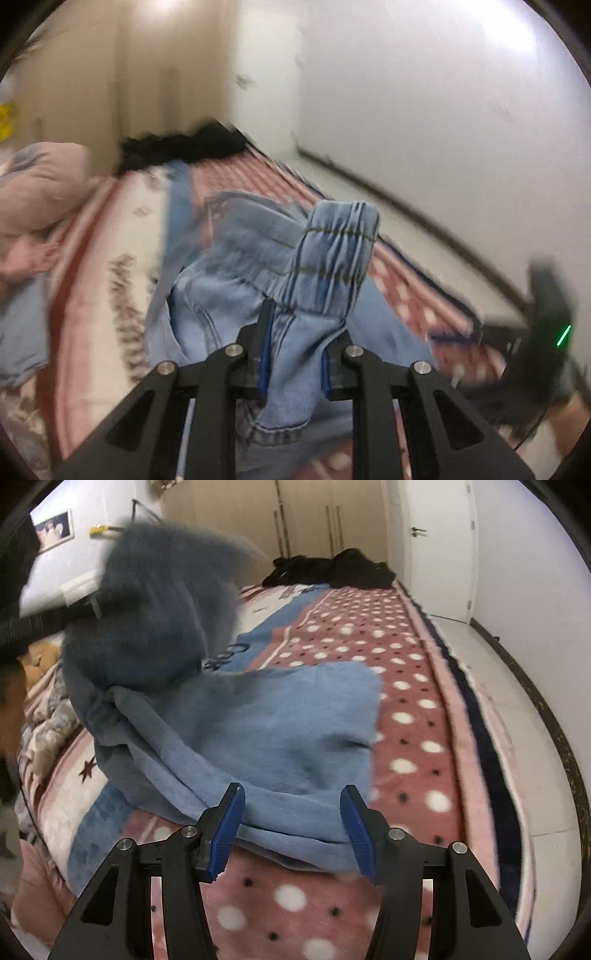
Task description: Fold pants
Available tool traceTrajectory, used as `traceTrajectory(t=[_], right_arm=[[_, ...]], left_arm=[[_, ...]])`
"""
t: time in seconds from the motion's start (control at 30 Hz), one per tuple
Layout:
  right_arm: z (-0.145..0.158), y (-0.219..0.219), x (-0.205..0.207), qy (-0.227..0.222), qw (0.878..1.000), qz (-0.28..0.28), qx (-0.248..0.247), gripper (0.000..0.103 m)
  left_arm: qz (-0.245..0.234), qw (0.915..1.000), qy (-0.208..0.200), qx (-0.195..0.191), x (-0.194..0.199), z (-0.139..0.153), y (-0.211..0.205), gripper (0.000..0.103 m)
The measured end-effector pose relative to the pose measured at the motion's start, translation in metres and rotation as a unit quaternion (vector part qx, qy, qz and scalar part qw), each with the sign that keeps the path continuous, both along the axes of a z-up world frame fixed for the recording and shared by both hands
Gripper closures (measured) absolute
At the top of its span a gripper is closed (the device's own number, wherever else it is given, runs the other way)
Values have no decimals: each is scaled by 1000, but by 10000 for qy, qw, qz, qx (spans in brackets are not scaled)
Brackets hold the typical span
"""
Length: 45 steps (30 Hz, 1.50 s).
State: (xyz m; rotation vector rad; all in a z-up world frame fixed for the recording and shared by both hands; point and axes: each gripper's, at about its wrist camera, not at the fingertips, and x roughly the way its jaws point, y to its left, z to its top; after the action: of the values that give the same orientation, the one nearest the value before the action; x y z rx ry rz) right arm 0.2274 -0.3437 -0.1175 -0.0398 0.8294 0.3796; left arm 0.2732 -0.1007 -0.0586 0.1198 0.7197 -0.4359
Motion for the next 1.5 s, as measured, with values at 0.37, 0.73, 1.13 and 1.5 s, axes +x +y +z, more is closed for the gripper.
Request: traceTrajectory(t=[0.37, 0.73, 1.13, 1.5], right_arm=[[17, -52, -4, 4, 9973, -478, 556, 53], [14, 0, 51, 501, 9885, 60, 1424, 33], [6, 12, 63, 429, 9921, -245, 1156, 102], [-11, -17, 68, 1207, 9765, -375, 1747, 52]], left_arm=[[-814, 9952, 478, 244, -30, -31, -12, 25], [599, 9959, 651, -175, -20, -38, 81, 25], [583, 9900, 1142, -587, -14, -71, 97, 26], [607, 9872, 1224, -818, -10, -66, 98, 26]])
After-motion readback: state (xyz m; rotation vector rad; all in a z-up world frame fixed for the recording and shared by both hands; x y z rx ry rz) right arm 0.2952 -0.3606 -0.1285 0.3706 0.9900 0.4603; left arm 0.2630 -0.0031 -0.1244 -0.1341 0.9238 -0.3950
